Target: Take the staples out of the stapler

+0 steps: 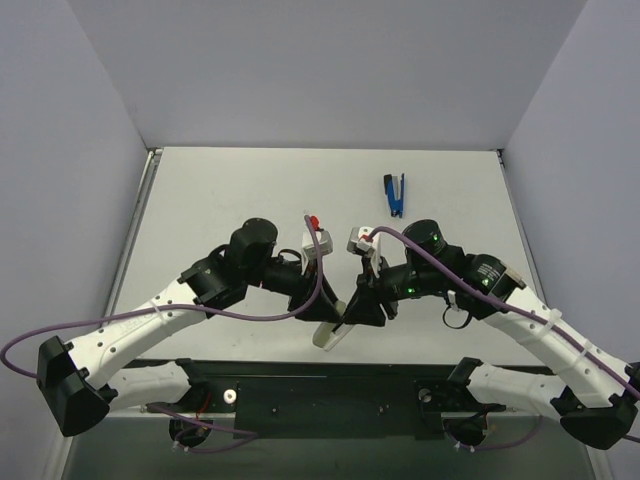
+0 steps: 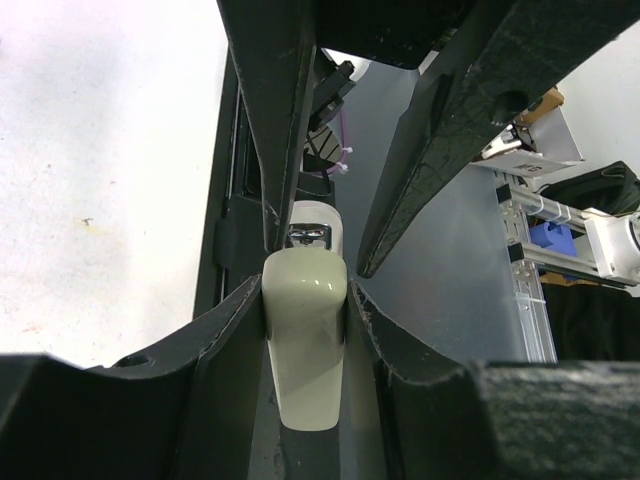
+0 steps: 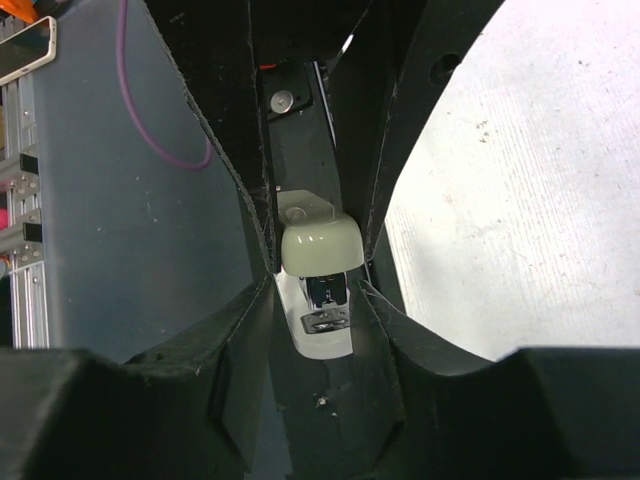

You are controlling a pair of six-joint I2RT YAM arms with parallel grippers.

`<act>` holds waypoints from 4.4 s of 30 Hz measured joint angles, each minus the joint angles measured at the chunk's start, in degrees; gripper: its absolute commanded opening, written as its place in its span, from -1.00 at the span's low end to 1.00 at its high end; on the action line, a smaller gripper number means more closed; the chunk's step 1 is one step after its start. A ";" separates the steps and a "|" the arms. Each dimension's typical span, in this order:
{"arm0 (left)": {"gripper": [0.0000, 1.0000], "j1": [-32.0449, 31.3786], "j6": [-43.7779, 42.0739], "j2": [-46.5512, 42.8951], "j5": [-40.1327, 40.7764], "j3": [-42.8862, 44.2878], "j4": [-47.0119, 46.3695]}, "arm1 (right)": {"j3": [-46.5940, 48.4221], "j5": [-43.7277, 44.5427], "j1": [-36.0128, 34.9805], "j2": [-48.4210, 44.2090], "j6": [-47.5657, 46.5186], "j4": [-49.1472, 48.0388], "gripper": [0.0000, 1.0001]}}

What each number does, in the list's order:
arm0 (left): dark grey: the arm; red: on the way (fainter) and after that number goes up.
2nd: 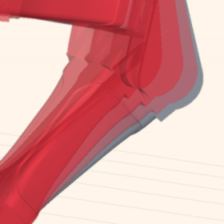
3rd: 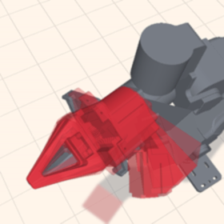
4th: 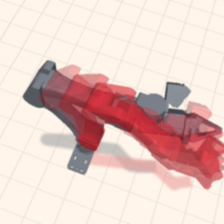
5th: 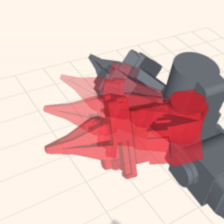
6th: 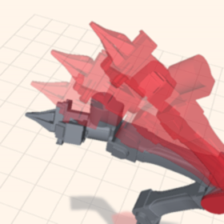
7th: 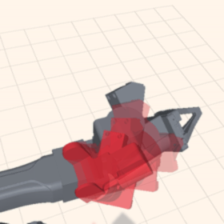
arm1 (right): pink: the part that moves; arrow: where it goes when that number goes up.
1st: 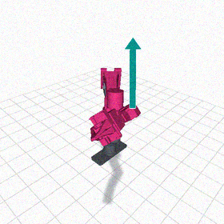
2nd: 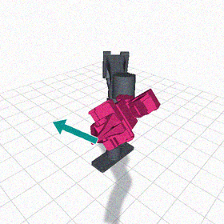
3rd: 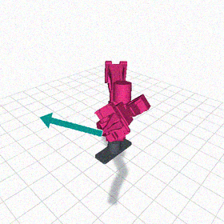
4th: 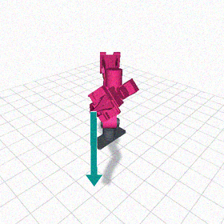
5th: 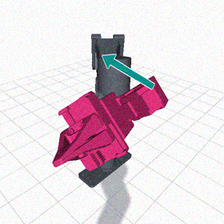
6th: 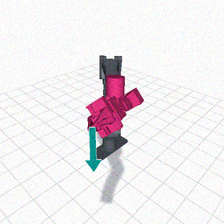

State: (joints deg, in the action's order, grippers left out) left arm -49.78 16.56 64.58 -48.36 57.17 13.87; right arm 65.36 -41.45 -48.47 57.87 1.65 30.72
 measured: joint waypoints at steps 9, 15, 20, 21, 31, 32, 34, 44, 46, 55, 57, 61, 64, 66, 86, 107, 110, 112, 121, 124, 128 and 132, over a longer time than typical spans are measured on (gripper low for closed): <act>-1.00 -0.07 0.79 -1.01 -0.46 -0.59 -0.39 | -0.46 -1.84 0.00 0.33 -0.39 -0.81 -0.55; -1.00 -0.13 0.92 -2.03 -0.57 -1.42 -0.35 | -1.57 -3.56 0.02 0.33 -0.31 -2.34 -1.00; -1.00 -0.17 1.05 -2.67 -0.37 -2.45 0.15 | -4.09 -4.68 0.00 -0.17 0.48 -4.83 -1.00; -1.00 -0.24 1.05 -2.78 0.11 -2.64 0.22 | -4.81 -4.61 0.02 -0.52 0.72 -5.51 -1.00; -1.00 -1.20 1.07 -5.77 4.90 -3.61 -1.29 | -13.42 -2.05 -0.02 -8.66 4.79 -16.15 -1.00; -1.00 -1.05 1.07 -6.27 5.31 -3.76 -1.22 | -14.23 -1.77 0.00 -9.49 5.22 -15.50 -1.00; -1.00 -0.61 1.09 -7.32 5.97 -4.02 -1.18 | -16.15 -1.31 0.00 -11.21 5.92 -14.40 -1.00; -1.00 -0.48 1.70 -8.33 7.52 -4.04 -1.49 | -17.64 -0.37 0.00 -12.61 7.63 -12.44 -0.77; -1.00 -0.46 1.86 -8.33 7.98 -4.09 -1.64 | -17.38 0.39 0.00 -12.61 8.13 -12.37 -0.50; -1.00 -0.31 1.22 -7.69 14.51 -4.09 -2.43 | -11.28 10.60 0.00 -12.68 9.88 -9.38 0.01; -1.00 -0.33 1.22 -7.41 15.96 -4.11 -2.38 | -9.64 13.25 0.00 -12.79 9.90 -8.83 0.01; -1.00 -0.31 1.31 -6.73 18.93 -4.09 -2.51 | -6.64 17.88 0.00 -11.78 9.86 -8.39 -0.41; -1.00 -0.31 1.97 -5.86 21.70 -4.09 -2.62 | -4.94 21.09 0.00 -9.49 9.53 -8.66 -0.89; -1.00 -0.31 2.71 -5.40 23.69 -4.11 -3.13 | -4.85 23.19 0.00 -7.34 9.92 -9.31 -1.00; -1.00 -0.31 10.08 3.10 37.86 -4.09 -8.26 | -26.77 34.32 0.00 0.92 15.02 -39.41 -1.00; -1.00 -0.37 13.73 10.73 51.04 -5.42 -19.54 | -36.63 35.19 0.50 6.25 21.88 -58.23 -1.00; -1.00 -0.37 13.97 11.87 52.52 -6.14 -21.22 | -37.31 34.58 0.50 7.74 23.28 -60.70 -1.00; -1.00 -0.39 13.94 12.61 53.55 -6.16 -21.68 | -37.48 34.34 0.57 8.87 24.24 -62.27 -1.00; -1.00 -0.42 13.70 16.09 57.55 -6.16 -25.14 | -37.55 32.74 1.86 12.44 27.76 -67.41 -1.00; -1.00 -0.50 13.29 16.63 58.66 -6.16 -25.53 | -37.55 32.04 2.25 13.51 28.74 -68.67 -1.00; -1.00 -0.68 12.92 17.51 60.08 -6.16 -26.53 | -37.55 30.97 2.43 14.27 30.18 -70.66 -1.00; -1.00 -0.85 12.37 18.36 61.79 -6.16 -27.67 | -37.55 29.88 2.45 14.75 31.67 -72.08 -1.00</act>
State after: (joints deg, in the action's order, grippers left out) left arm -50.63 28.93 82.94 13.43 51.00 -13.80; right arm 27.81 -11.57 -46.02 72.62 33.32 -41.36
